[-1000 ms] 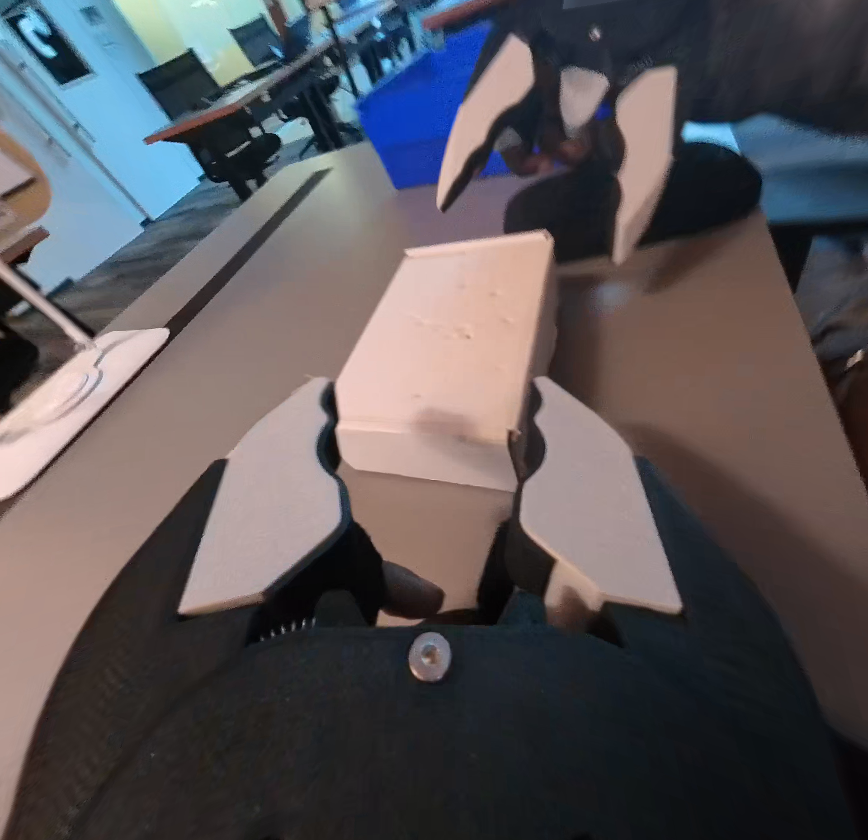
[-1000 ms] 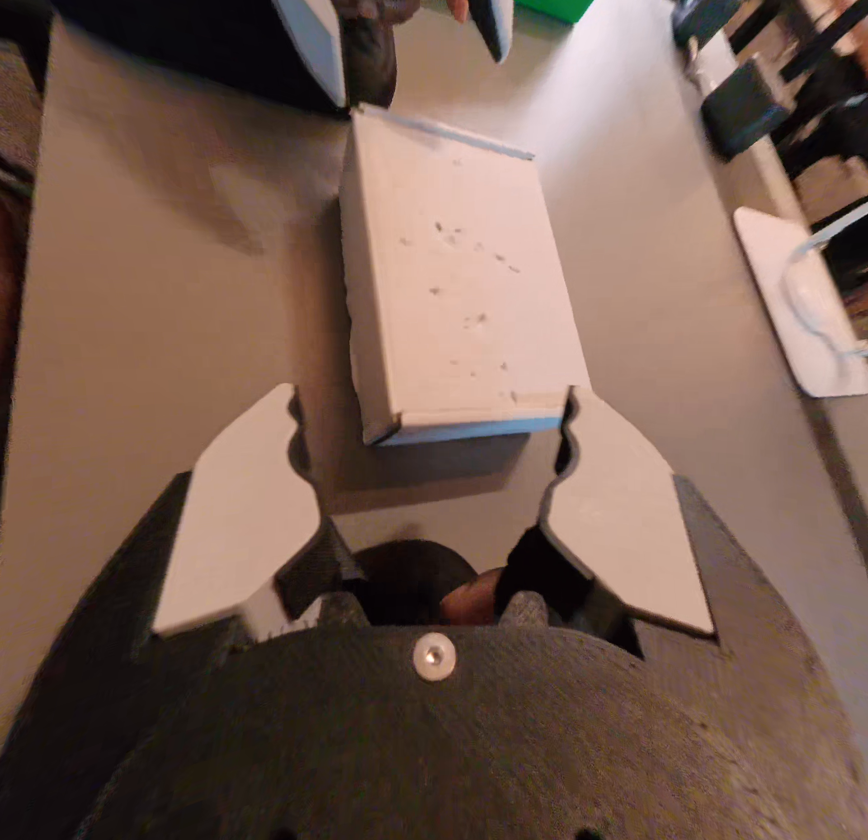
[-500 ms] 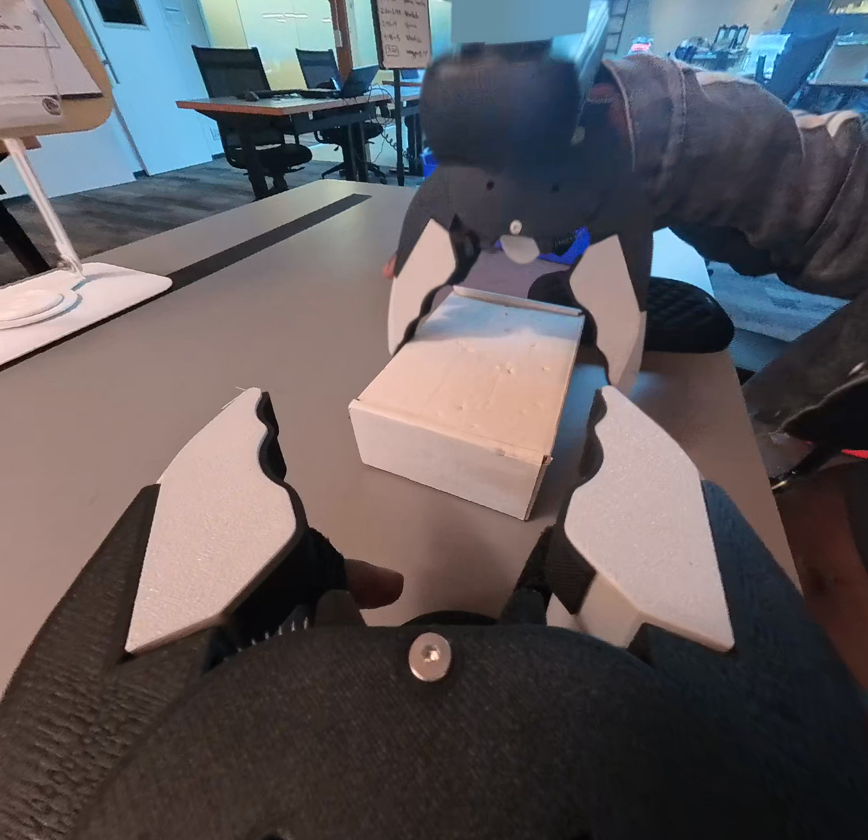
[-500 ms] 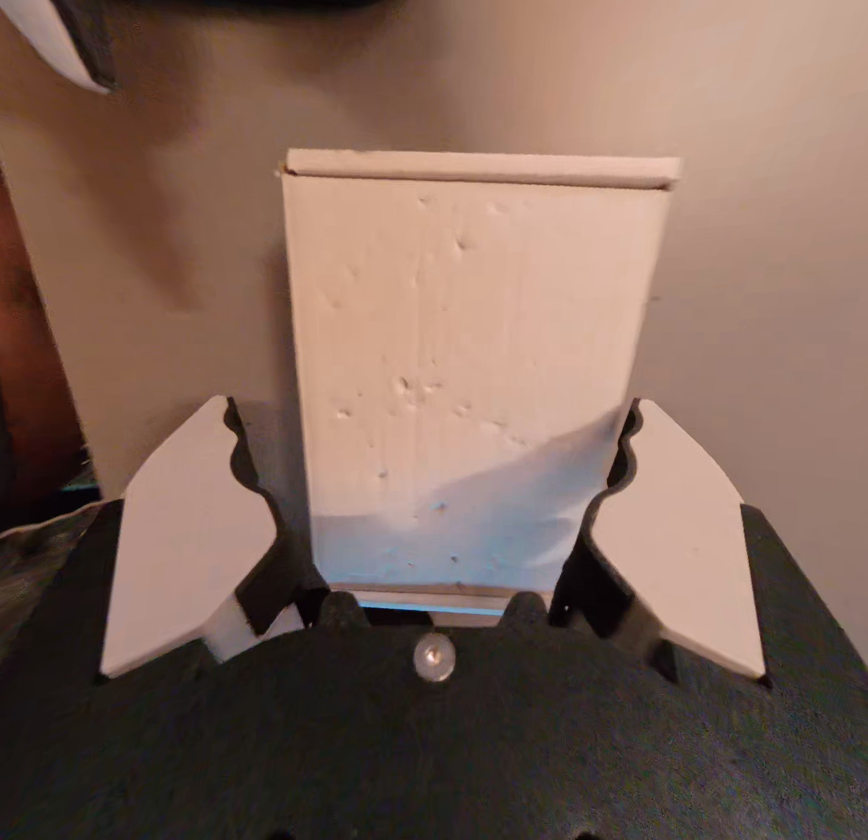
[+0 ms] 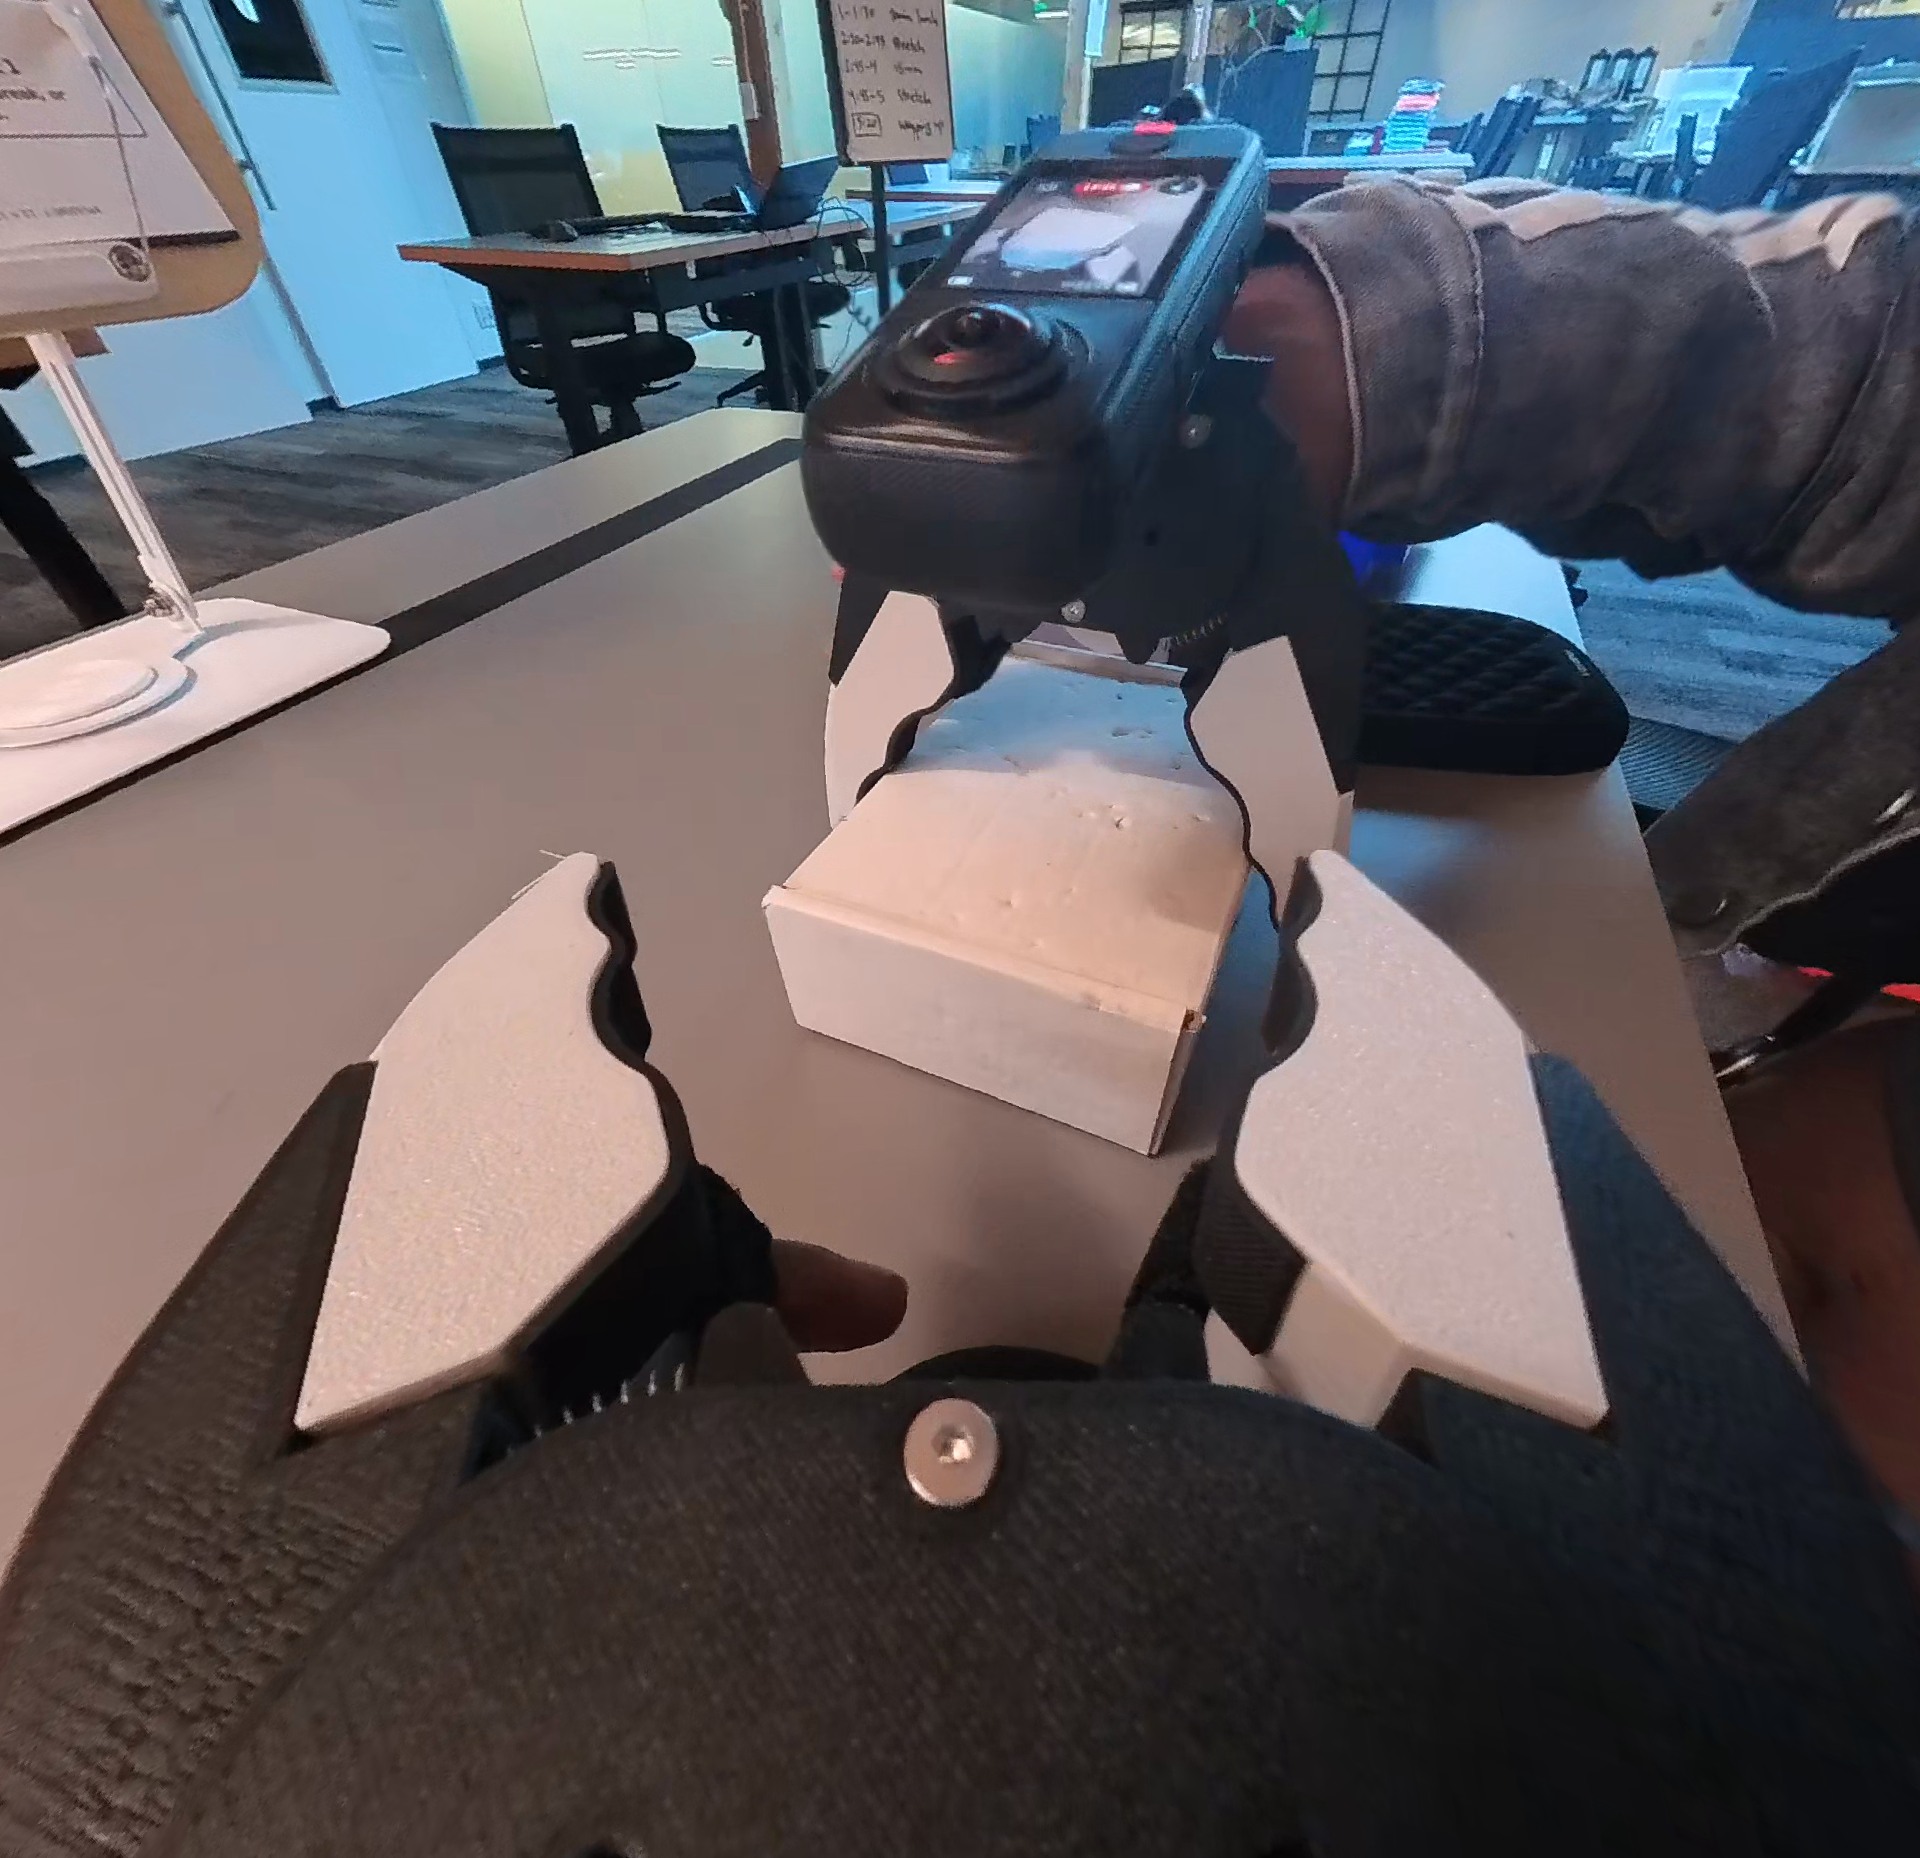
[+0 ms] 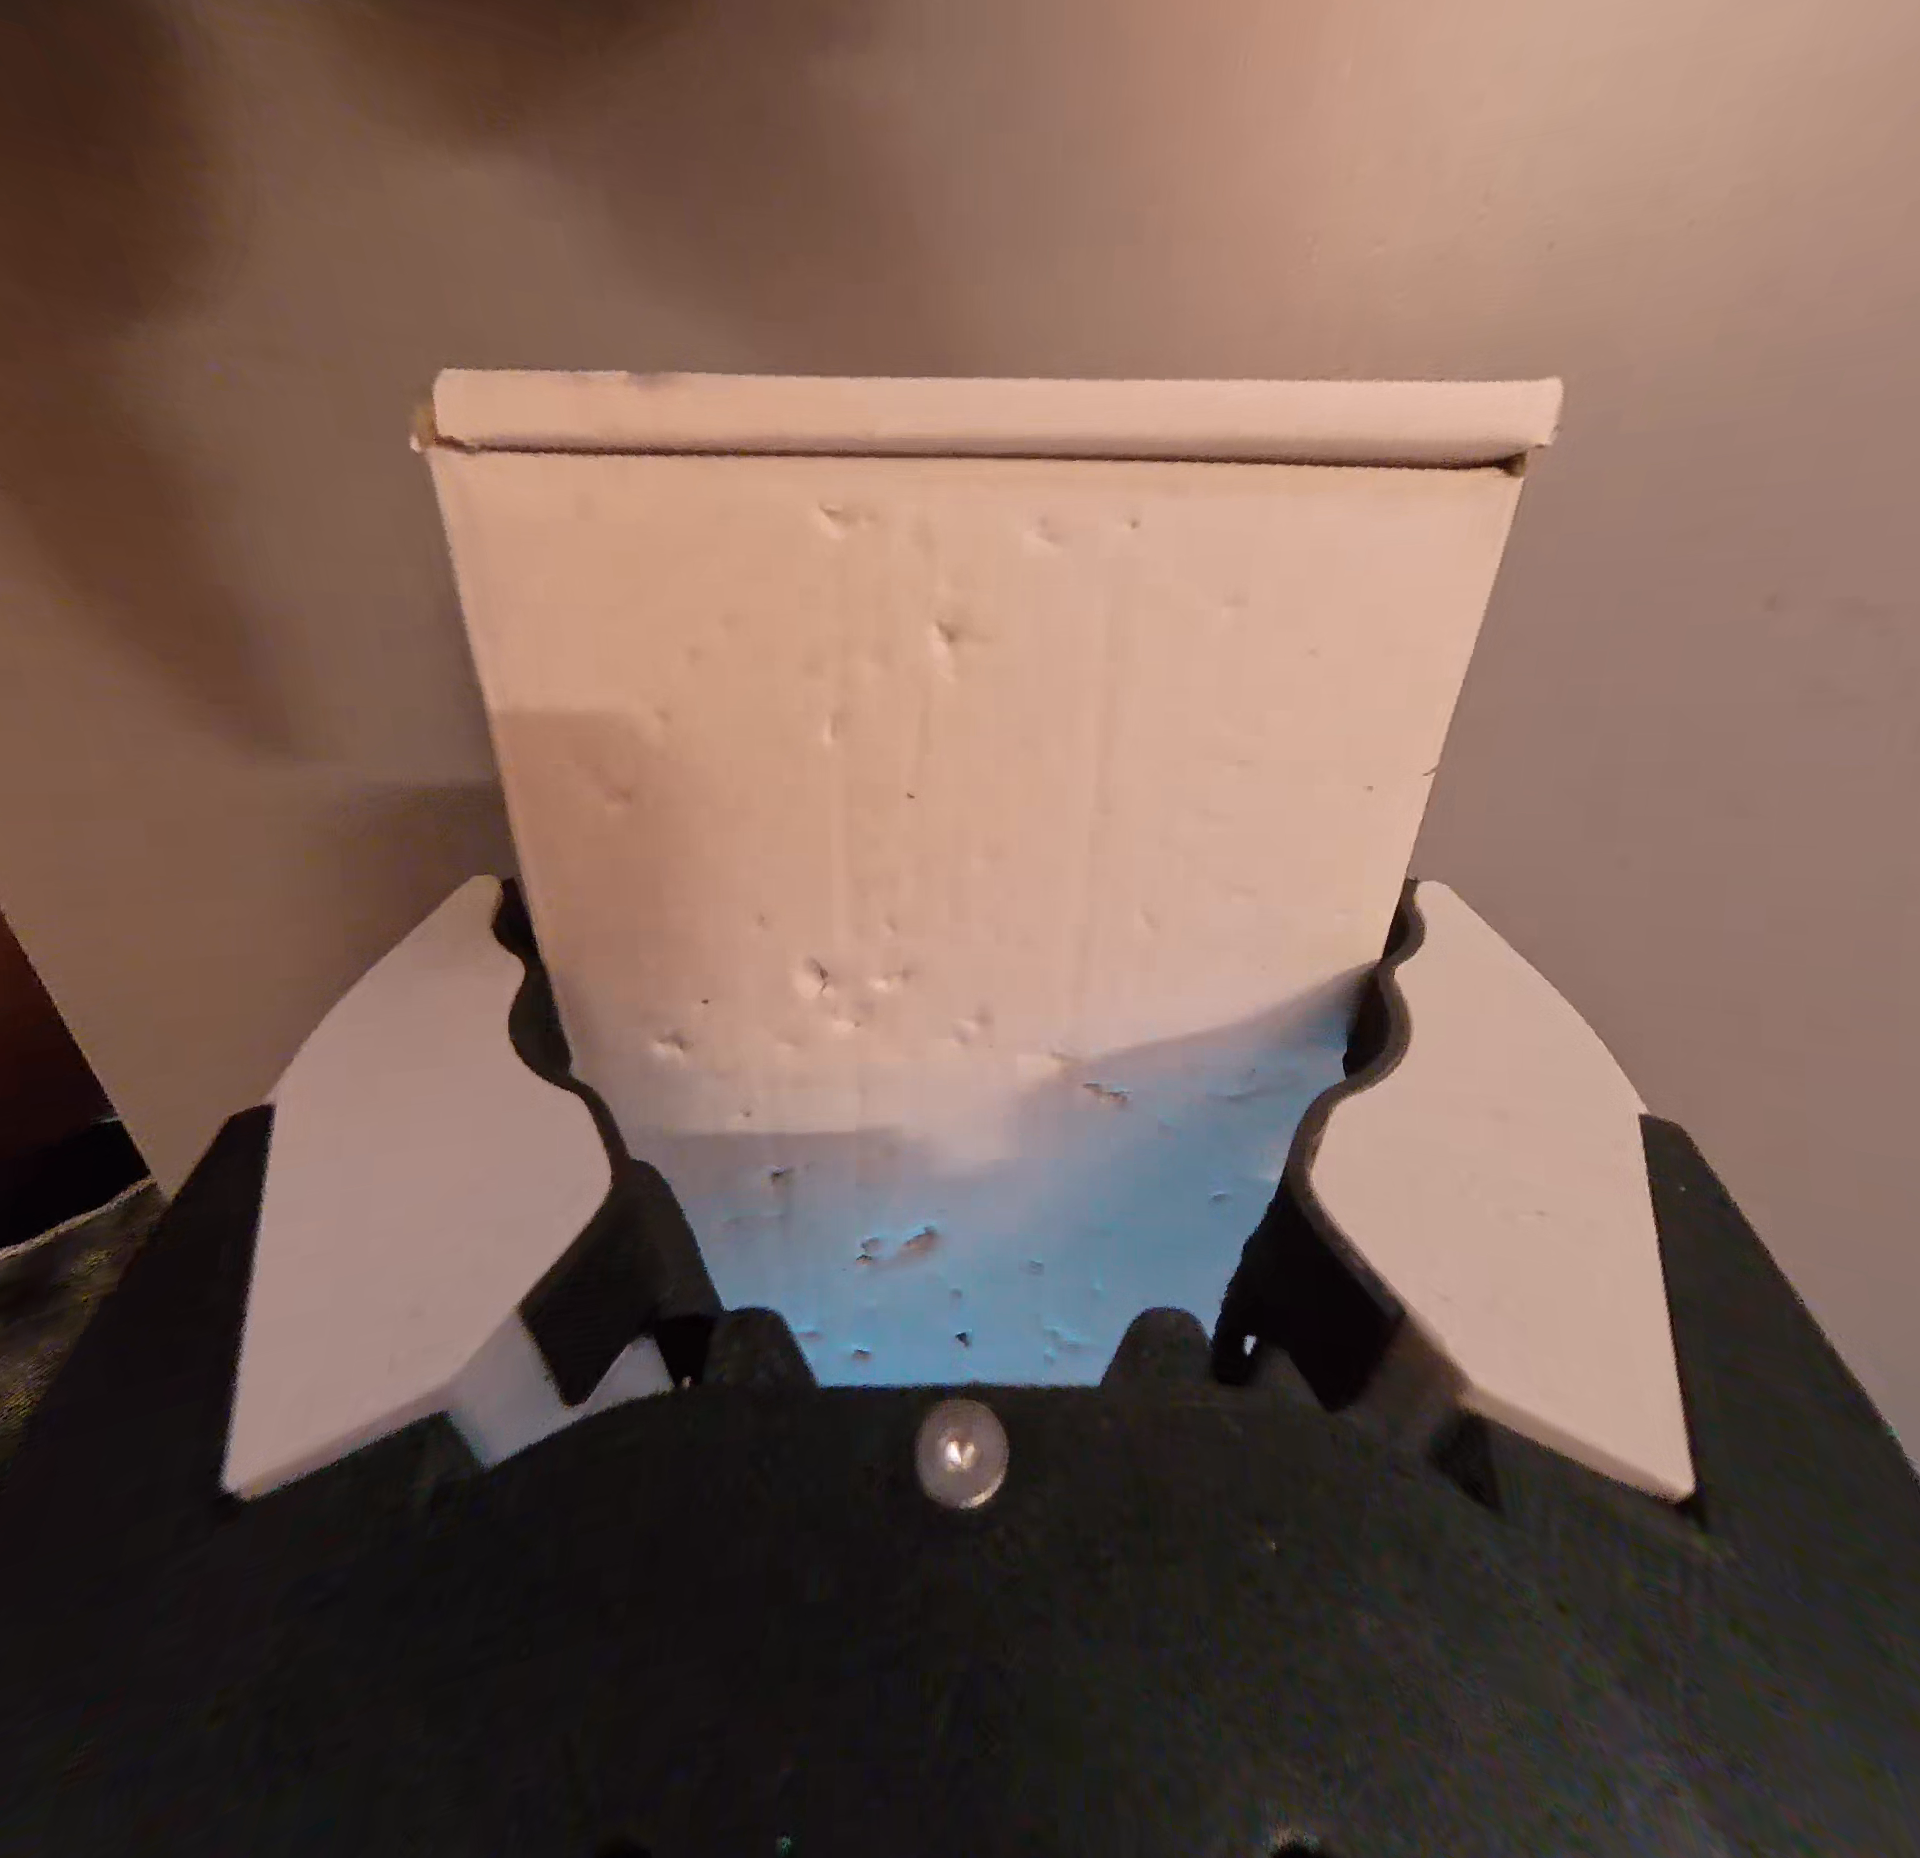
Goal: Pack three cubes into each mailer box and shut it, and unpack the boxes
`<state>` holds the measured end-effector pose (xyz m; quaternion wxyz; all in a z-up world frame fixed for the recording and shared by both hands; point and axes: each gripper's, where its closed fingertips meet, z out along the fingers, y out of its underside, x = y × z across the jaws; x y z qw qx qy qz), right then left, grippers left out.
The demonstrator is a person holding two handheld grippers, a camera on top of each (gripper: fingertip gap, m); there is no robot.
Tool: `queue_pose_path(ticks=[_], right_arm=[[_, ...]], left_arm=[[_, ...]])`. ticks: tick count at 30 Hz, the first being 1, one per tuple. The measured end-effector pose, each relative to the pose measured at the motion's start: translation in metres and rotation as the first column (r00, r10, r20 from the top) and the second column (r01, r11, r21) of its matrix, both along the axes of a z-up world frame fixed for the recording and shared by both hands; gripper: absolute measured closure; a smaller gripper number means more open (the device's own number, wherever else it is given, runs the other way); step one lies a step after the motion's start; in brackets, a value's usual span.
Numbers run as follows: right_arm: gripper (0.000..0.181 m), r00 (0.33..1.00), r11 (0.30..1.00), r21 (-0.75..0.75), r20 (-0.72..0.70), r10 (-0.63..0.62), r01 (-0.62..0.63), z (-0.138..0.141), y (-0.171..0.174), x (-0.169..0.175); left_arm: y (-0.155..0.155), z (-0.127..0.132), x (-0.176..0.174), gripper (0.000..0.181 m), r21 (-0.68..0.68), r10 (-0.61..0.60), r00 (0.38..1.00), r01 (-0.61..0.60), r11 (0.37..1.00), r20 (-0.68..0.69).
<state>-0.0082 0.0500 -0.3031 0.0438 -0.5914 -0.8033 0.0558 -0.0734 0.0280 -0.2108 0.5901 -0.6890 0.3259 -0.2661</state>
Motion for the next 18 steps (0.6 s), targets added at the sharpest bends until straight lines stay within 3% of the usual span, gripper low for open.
queue_pose_path(ticks=[10, 15, 18], right_arm=[[0.038, 0.997, 0.998, 0.007, 0.057, 0.059, -0.06, 0.002, -0.001, 0.006], [0.047, 0.994, 0.994, -0.05, 0.05, 0.096, -0.093, 0.018, -0.009, 0.014], [0.046, 0.985, 0.992, 0.003, 0.12, 0.122, -0.124, 0.007, -0.005, 0.026]], left_arm=[[0.0, 0.001, -0.001, 0.07, 0.008, 0.002, 1.0, -0.002, 1.0, 0.001], [0.0, 0.0, 0.0, 0.071, 0.007, 0.002, 1.0, -0.002, 1.0, -0.001], [0.0, -0.001, 0.001, 0.071, 0.004, 0.001, 1.0, -0.001, 1.0, -0.013]])
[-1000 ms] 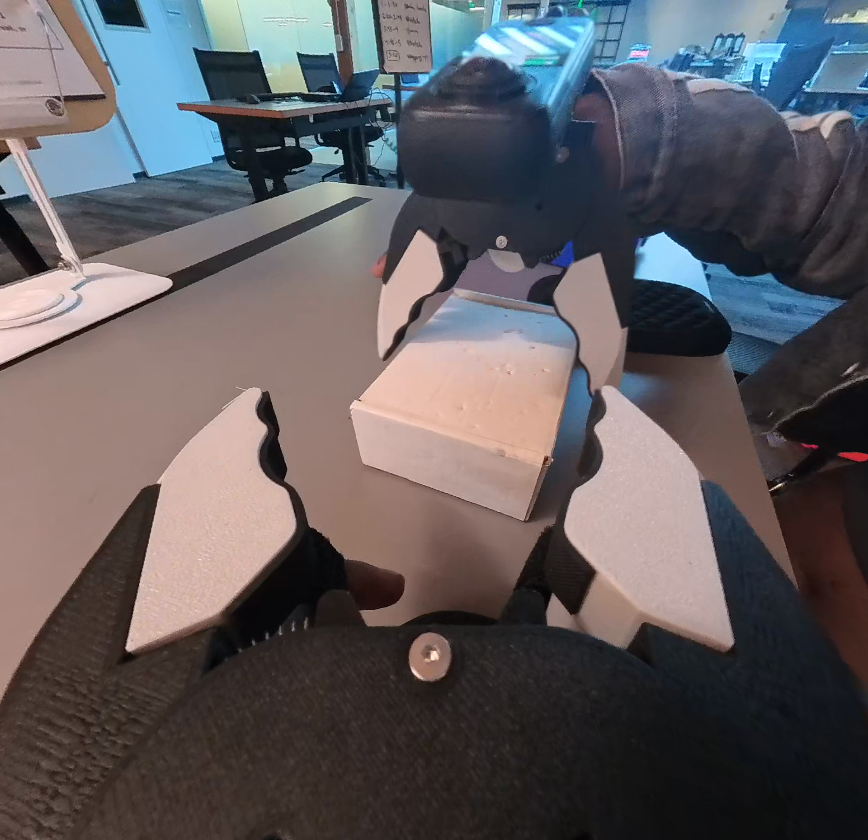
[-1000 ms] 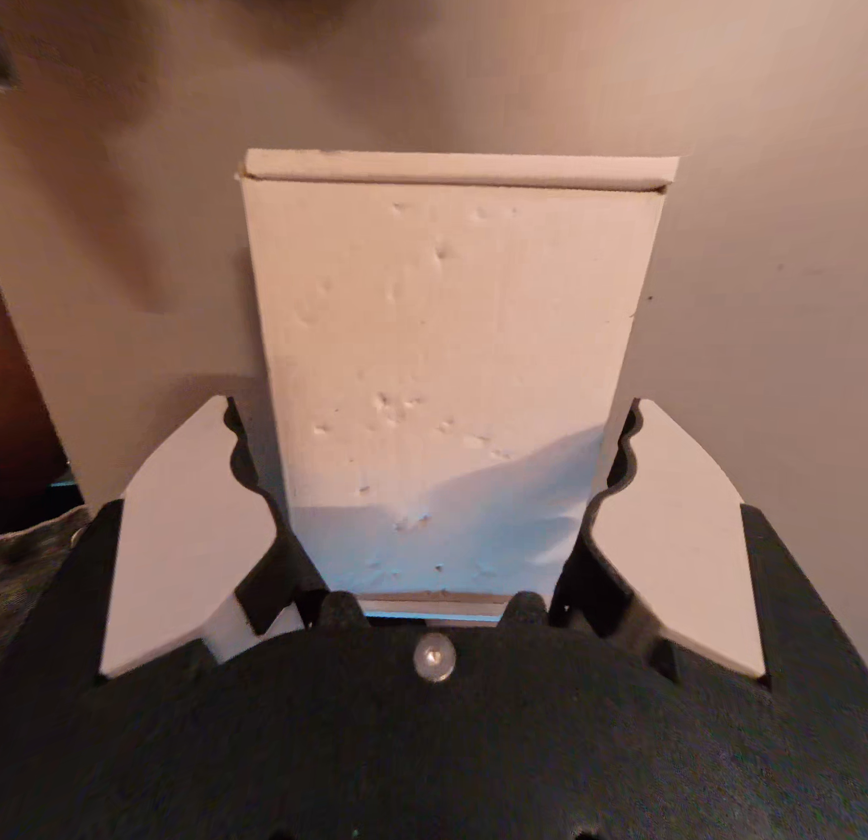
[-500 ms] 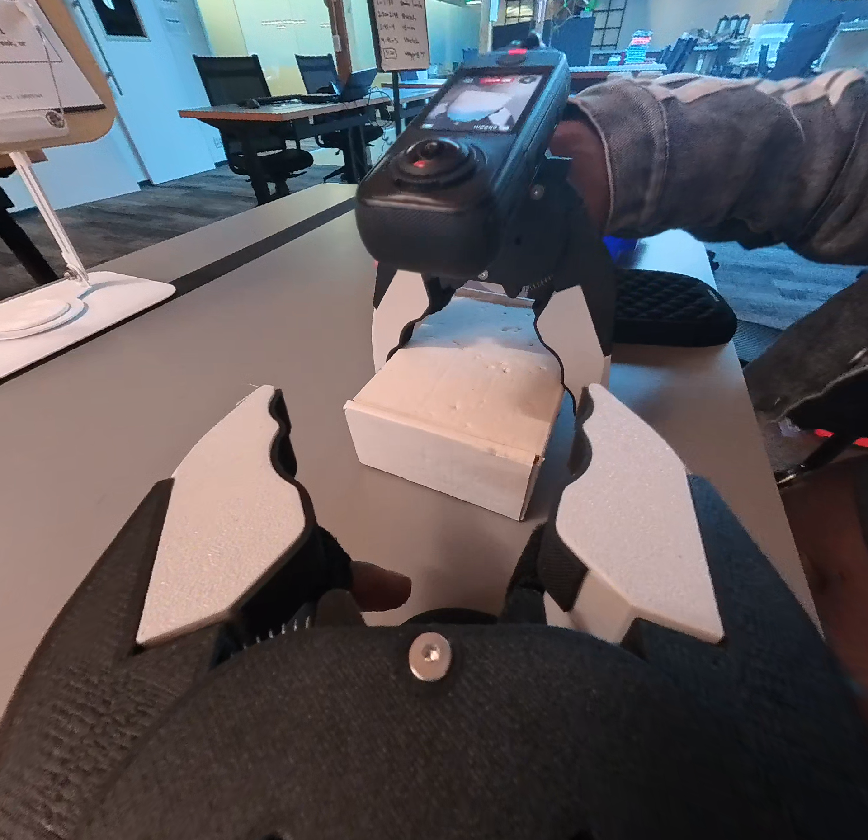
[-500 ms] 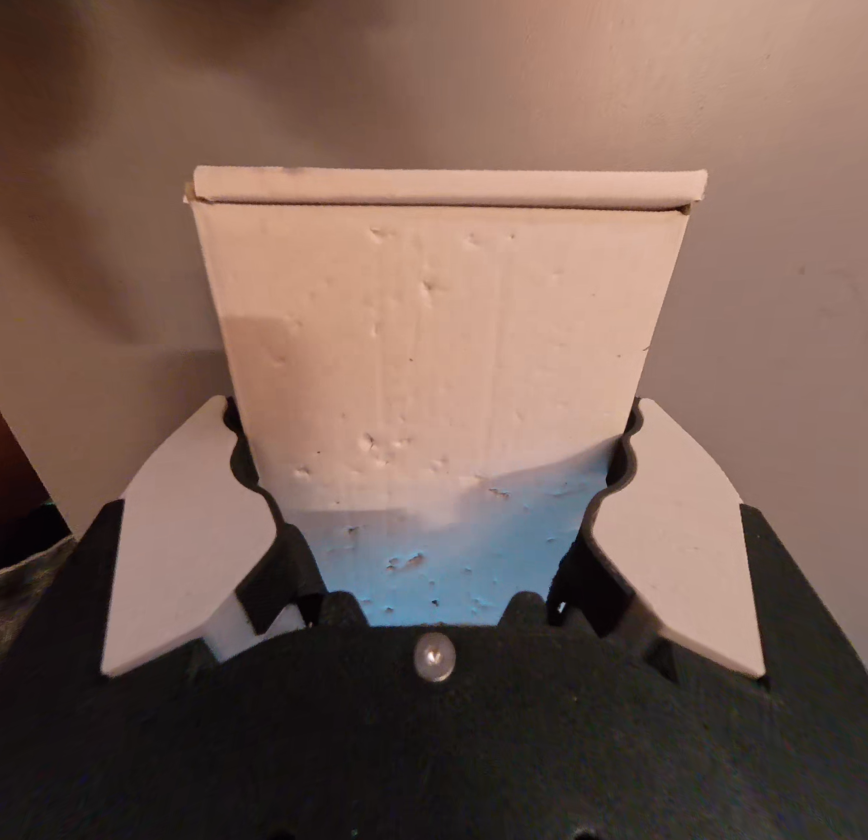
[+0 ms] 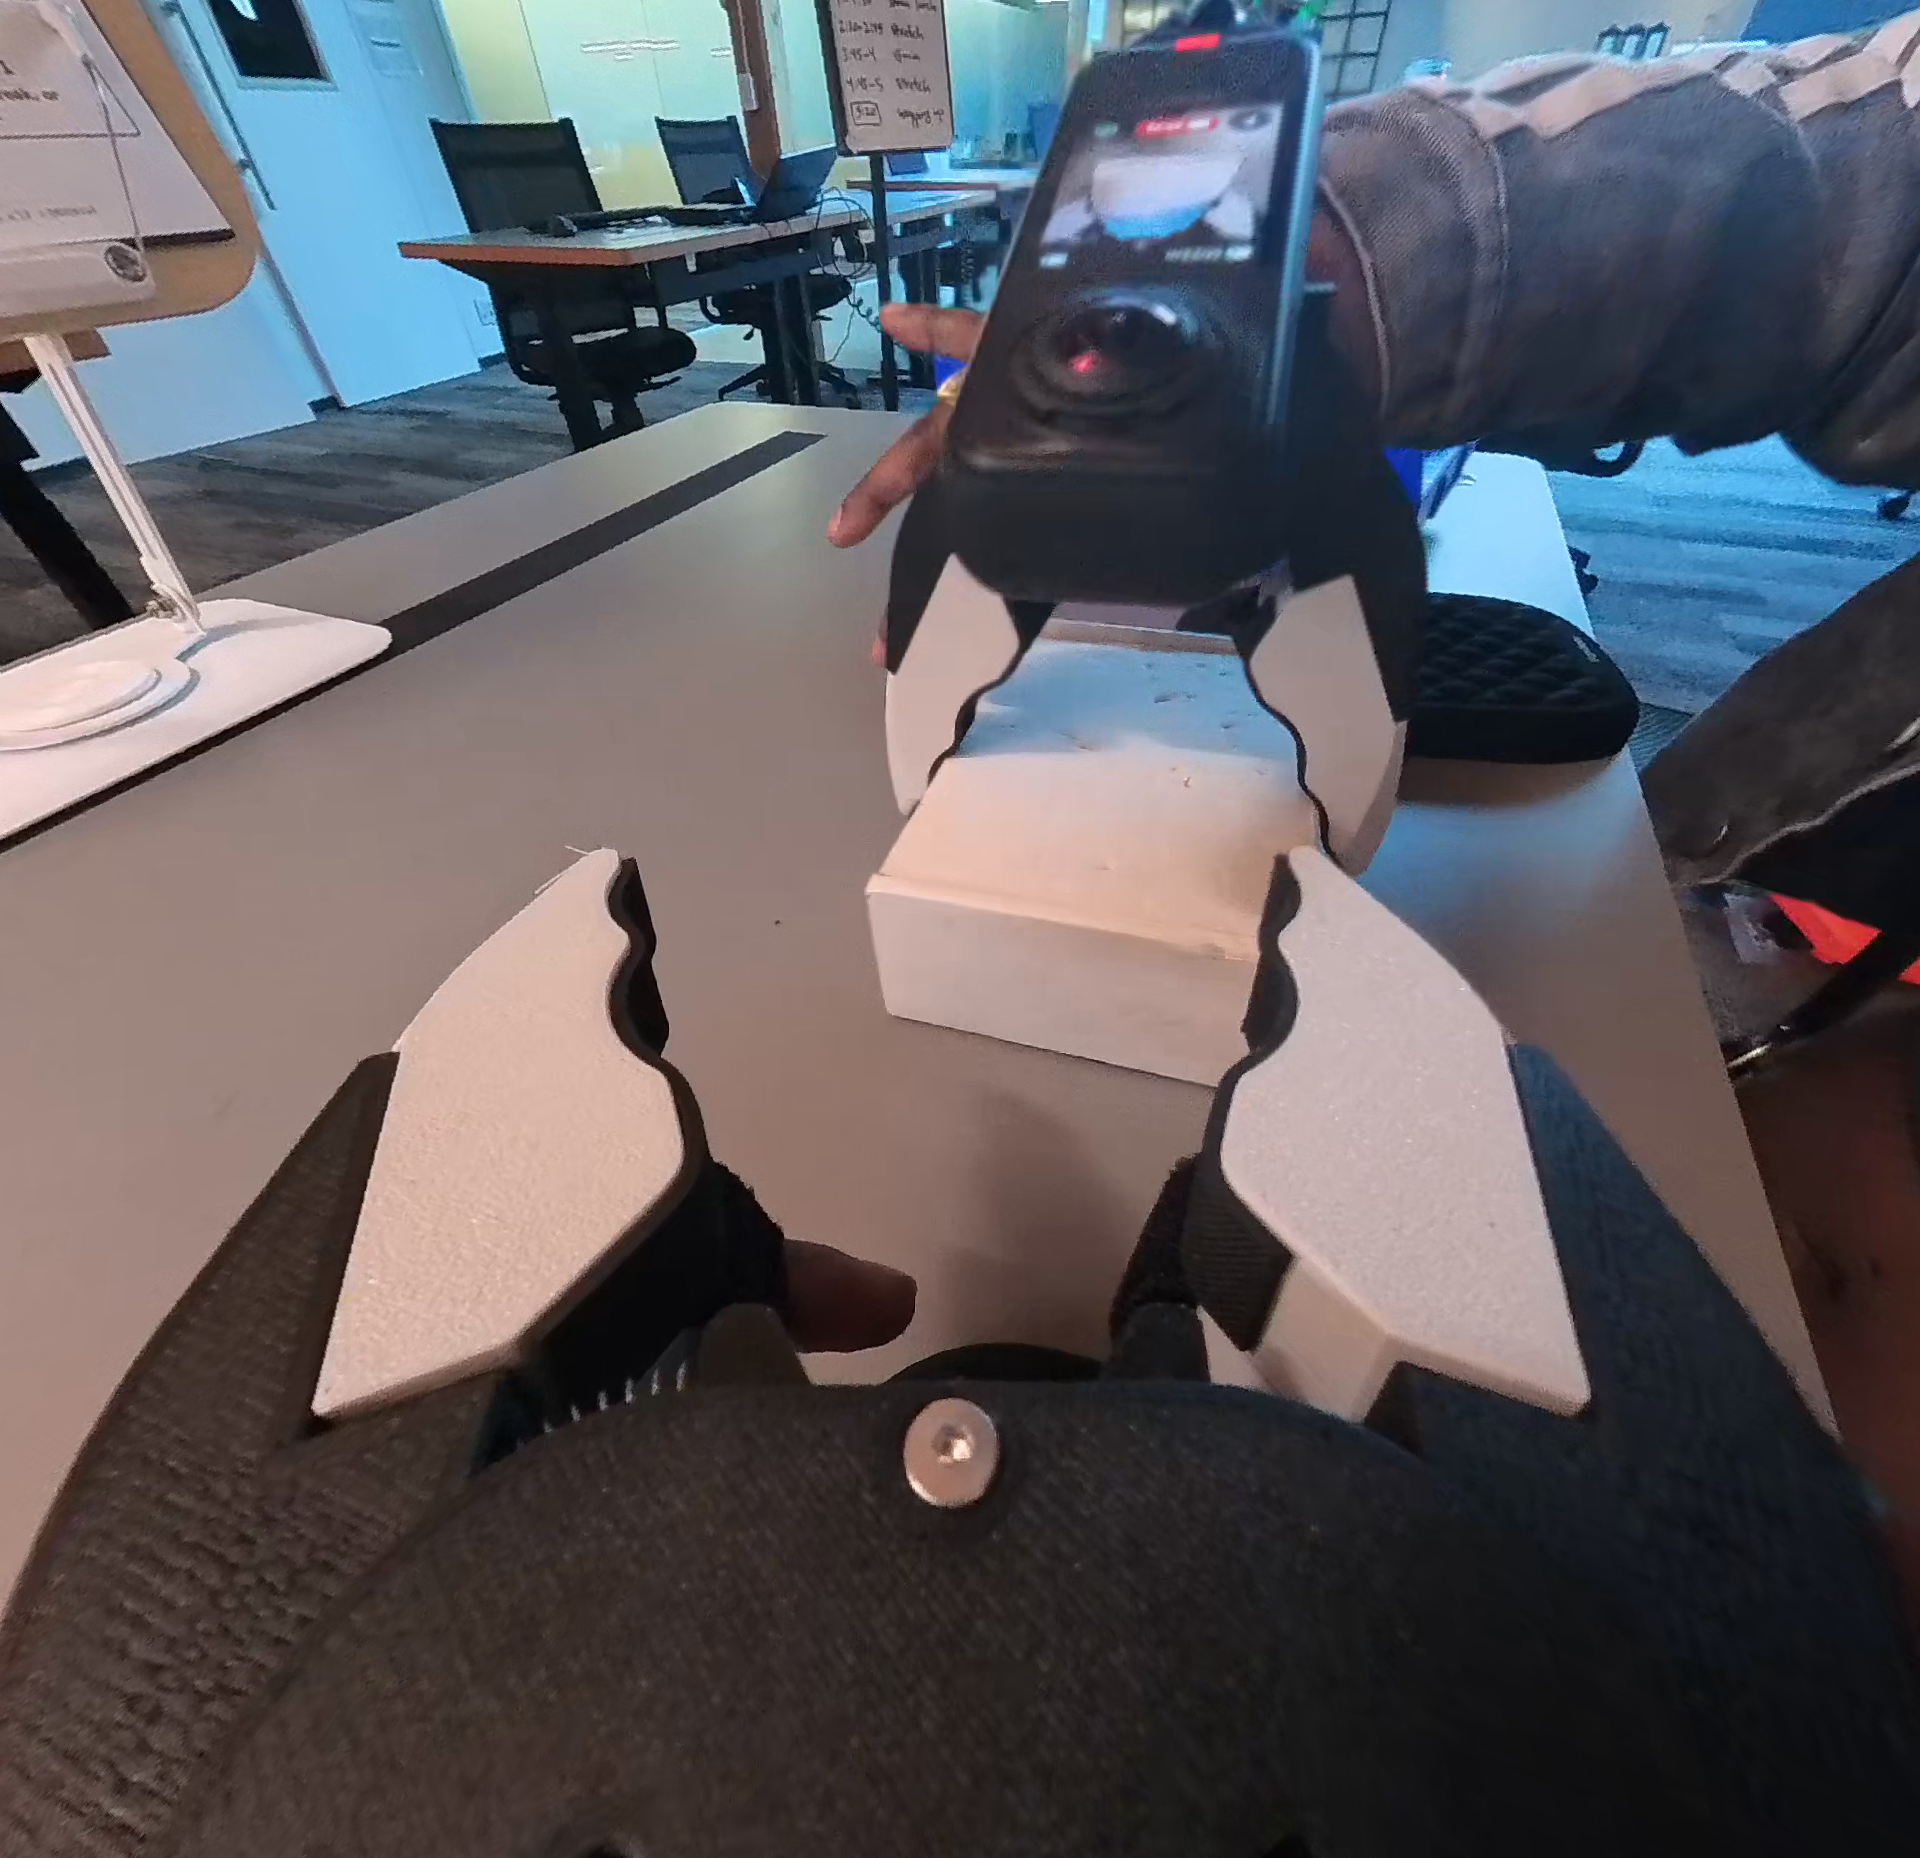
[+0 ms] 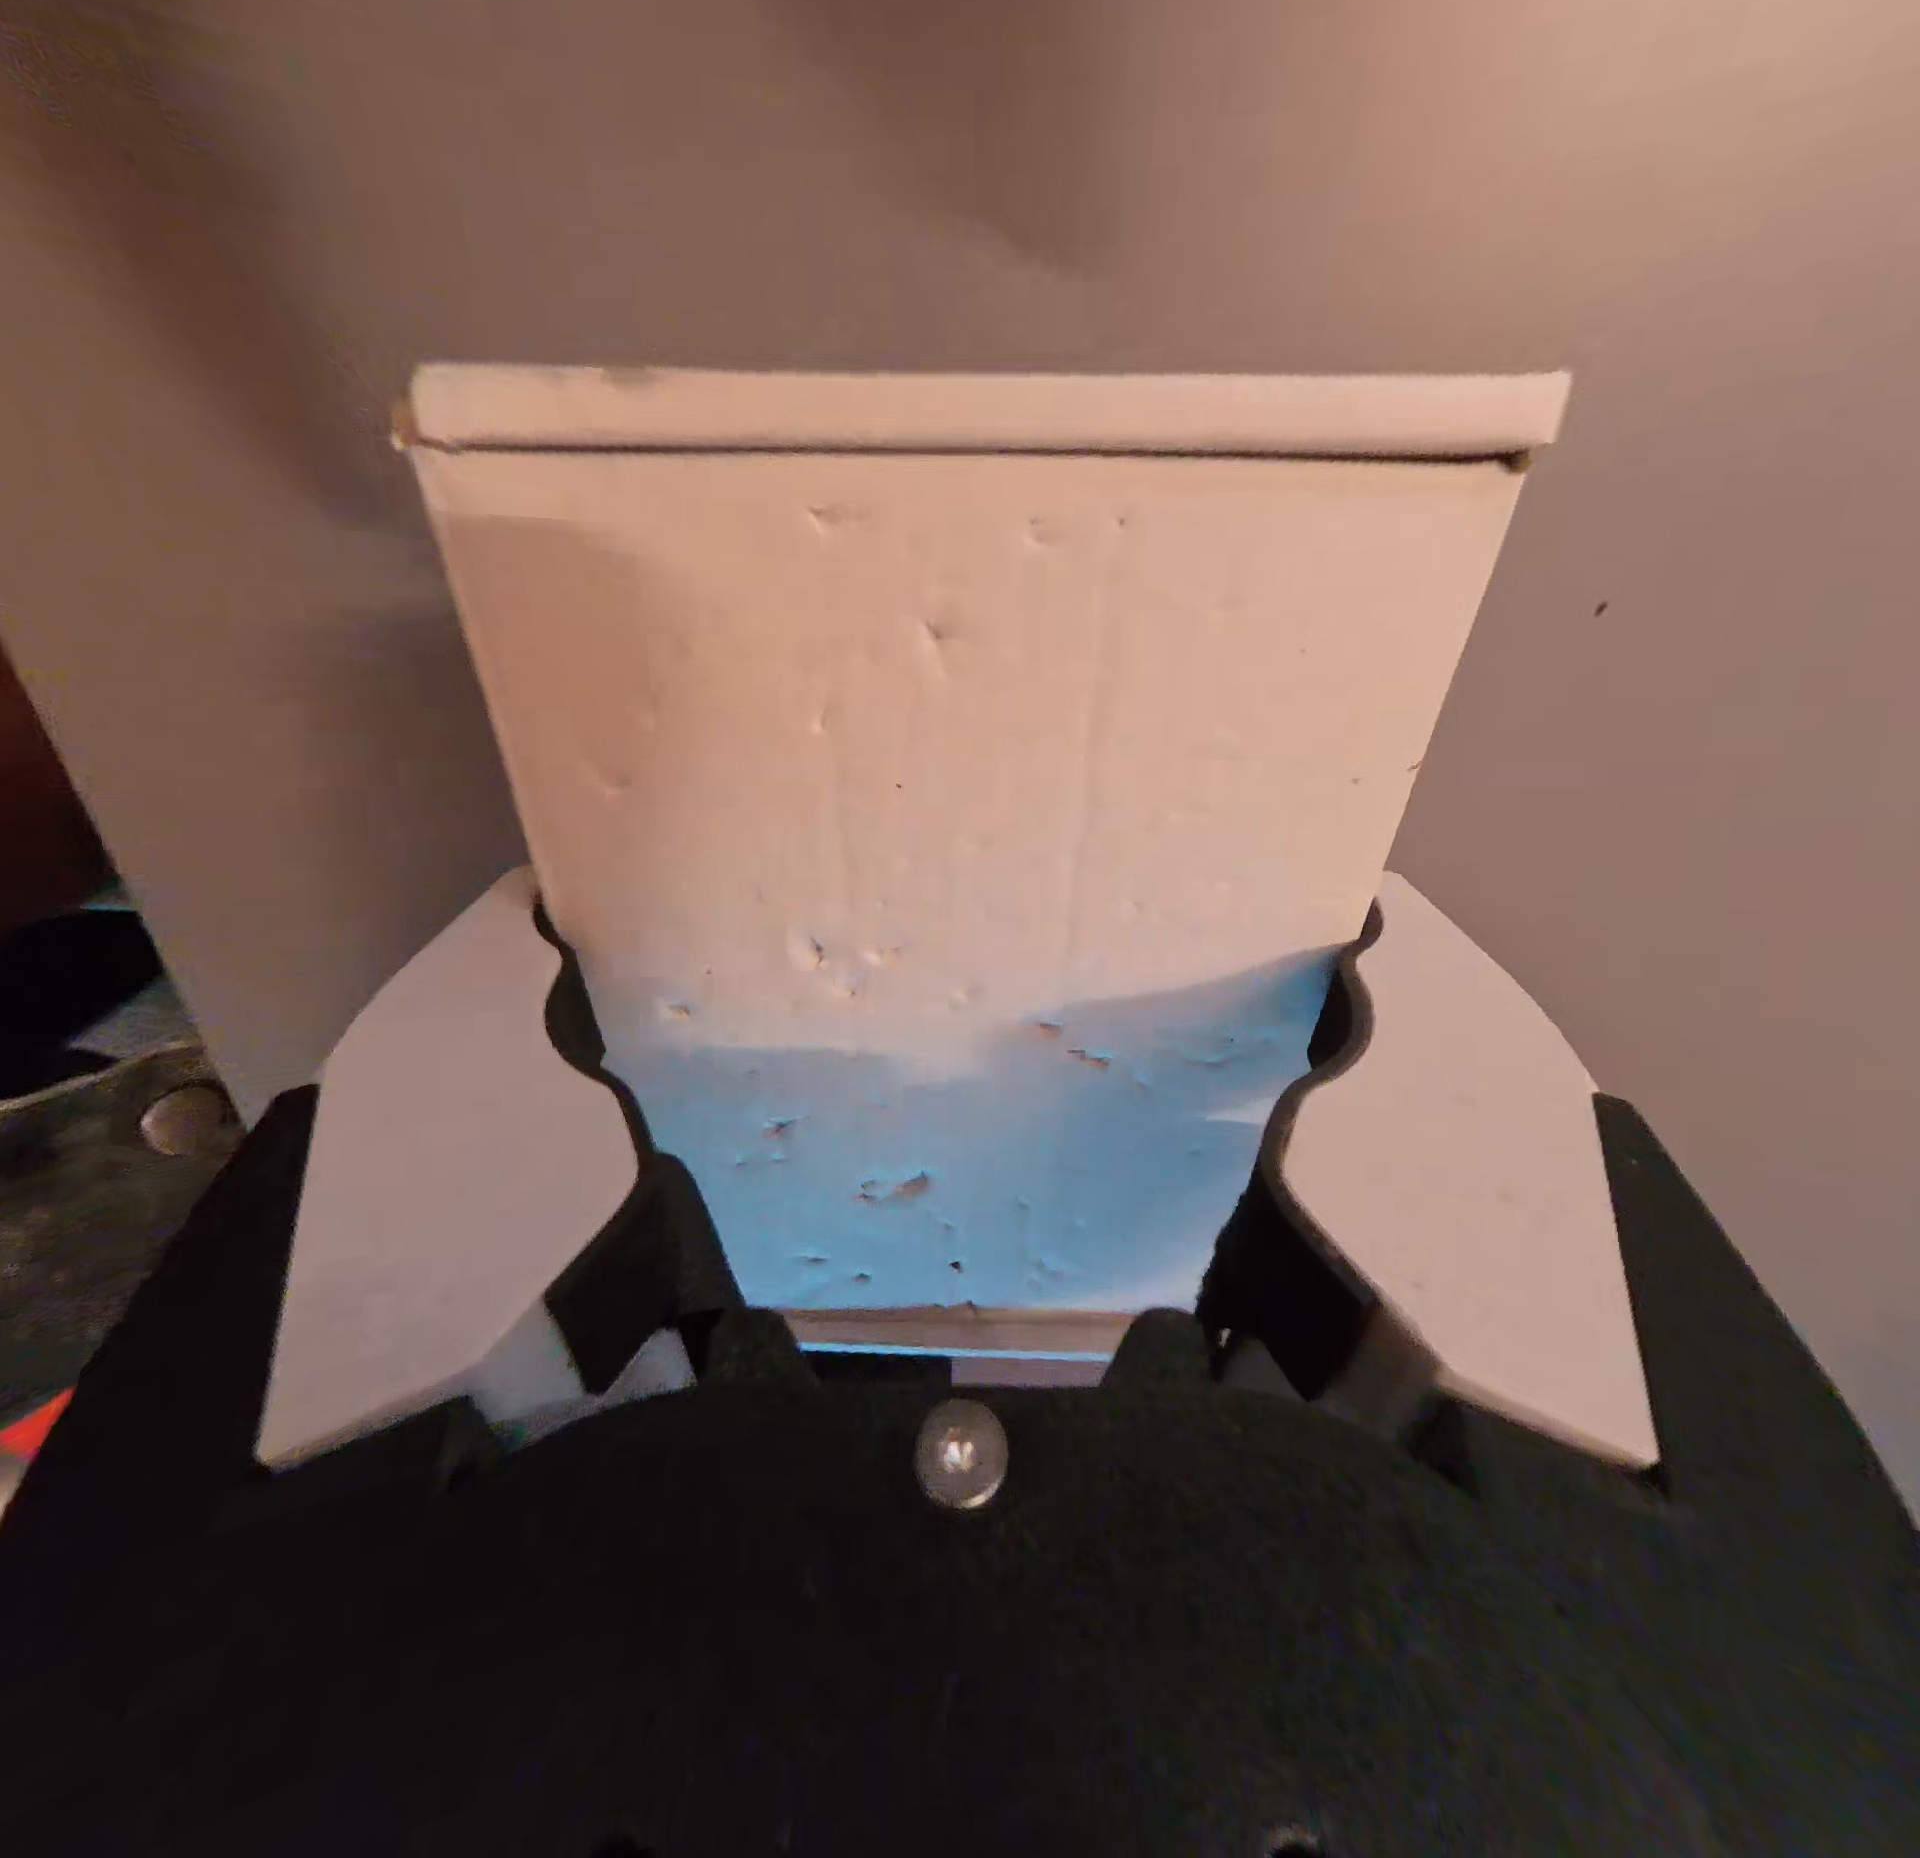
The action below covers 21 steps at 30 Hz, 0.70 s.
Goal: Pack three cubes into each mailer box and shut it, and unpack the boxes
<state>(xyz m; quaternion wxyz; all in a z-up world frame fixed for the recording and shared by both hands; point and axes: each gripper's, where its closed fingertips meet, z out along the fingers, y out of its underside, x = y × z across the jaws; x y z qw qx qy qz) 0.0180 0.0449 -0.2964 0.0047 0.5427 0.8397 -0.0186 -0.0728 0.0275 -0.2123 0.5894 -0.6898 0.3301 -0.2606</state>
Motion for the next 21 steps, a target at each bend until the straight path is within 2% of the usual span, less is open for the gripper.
queue_pose_path(ticks=[4, 9, 11, 15, 21], right_arm=[[0.044, 0.999, 1.0, 0.0, -0.014, -0.029, 0.029, 0.0, 0.0, -0.002], [0.036, 1.0, 0.997, 0.072, -0.01, -0.026, 0.026, 0.001, 0.008, 0.0], [0.035, 0.997, 0.997, 0.055, -0.057, -0.056, 0.059, 0.005, 0.011, -0.005], [0.034, 0.996, 0.996, 0.021, 0.013, -0.084, 0.084, -0.006, 0.004, 0.003], [0.034, 0.992, 0.993, -0.005, -0.039, -0.12, 0.12, -0.007, 0.003, -0.002]], left_arm=[[0.0, 0.0, 0.0, 0.071, 0.006, 0.003, 1.0, -0.003, 1.0, -0.006], [0.0, 0.0, 0.0, 0.072, 0.004, 0.002, 1.0, -0.002, 1.0, -0.001], [0.0, 0.0, 0.0, 0.072, 0.005, 0.001, 1.0, -0.001, 1.0, -0.001], [-0.001, 0.0, 0.001, 0.073, 0.01, 0.0, 1.0, 0.0, 1.0, -0.007], [-0.001, -0.001, 0.001, 0.073, 0.01, -0.002, 1.0, 0.003, 1.0, -0.016]])
